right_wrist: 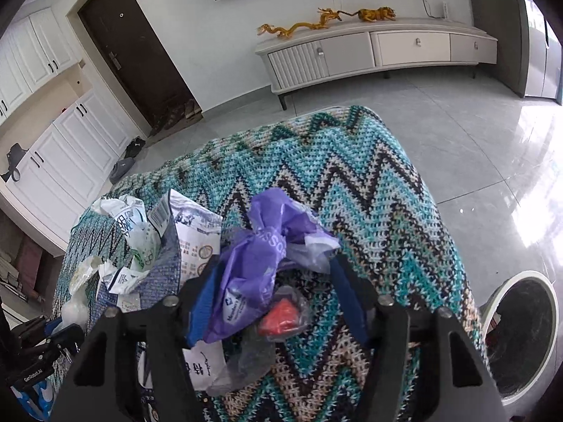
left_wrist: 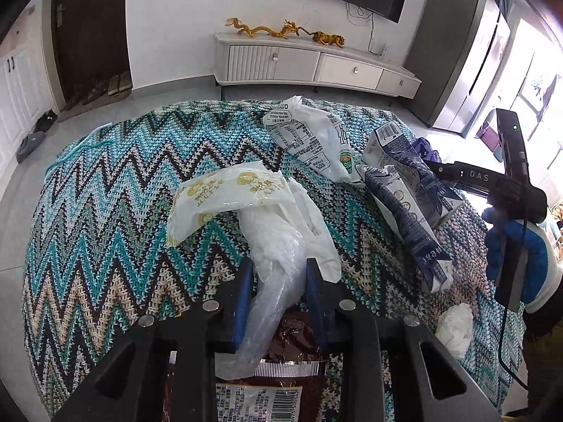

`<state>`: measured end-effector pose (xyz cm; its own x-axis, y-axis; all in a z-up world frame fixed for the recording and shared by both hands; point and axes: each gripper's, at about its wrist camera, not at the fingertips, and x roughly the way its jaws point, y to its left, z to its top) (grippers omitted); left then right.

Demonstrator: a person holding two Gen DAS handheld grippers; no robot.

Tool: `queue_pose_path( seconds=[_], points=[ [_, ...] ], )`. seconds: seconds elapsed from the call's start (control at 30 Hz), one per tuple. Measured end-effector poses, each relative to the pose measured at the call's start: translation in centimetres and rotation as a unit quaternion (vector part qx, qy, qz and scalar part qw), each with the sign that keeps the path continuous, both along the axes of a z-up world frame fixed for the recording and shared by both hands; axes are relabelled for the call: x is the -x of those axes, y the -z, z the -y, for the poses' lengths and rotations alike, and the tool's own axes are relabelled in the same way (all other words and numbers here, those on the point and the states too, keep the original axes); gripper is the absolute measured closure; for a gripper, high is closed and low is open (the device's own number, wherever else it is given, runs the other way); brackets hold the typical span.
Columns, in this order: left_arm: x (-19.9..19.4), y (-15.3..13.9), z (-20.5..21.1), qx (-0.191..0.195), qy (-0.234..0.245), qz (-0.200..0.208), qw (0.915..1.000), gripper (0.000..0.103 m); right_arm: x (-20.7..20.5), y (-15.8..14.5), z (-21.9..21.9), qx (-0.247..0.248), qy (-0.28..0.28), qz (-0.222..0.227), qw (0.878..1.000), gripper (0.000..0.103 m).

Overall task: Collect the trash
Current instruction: 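Grasp the white plastic bag with the left tool while the right tool grasps the purple glove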

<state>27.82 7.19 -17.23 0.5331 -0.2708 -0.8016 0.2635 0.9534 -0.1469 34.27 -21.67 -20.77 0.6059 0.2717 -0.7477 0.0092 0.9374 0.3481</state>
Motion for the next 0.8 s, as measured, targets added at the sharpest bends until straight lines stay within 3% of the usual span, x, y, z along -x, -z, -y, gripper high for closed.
queue_pose_path(
  seconds=[0.03,0.1,0.2,0.47,0.57,0.8],
  points=[
    [0.4,-0.3,0.0,0.0,0.0,0.002,1.0,0.075,0.2,0.1,0.1,-0.003,0.0,-0.001,1.0,0.059],
    [0.9,-0.7,-0.1,0.002,0.0,0.005,1.0,0.075,0.7,0.2,0.3,-0.007,0.0,0.0,1.0,0.063],
    [1.6,-1.2,0.0,0.003,0.0,0.011,0.9999,0.075,1.6,-0.3,0.3,-0.01,-0.011,0.014,1.0,0.063],
    [3.0,-2.2,-0.2,0.013,0.0,0.021,0.9997,0.075,3.1,-1.5,1.7,0.019,-0.006,0.017,1.0,0.056],
    [3.1,-2.3,-0.4,0.017,-0.001,0.024,0.9996,0.075,3.4,-2.1,2.4,0.021,-0.008,0.025,0.999,0.042],
    [3.2,-2.2,-0.6,0.026,-0.001,0.024,0.9994,0.075,2.8,-2.0,3.4,0.021,-0.004,0.023,1.0,0.041]
  ],
)
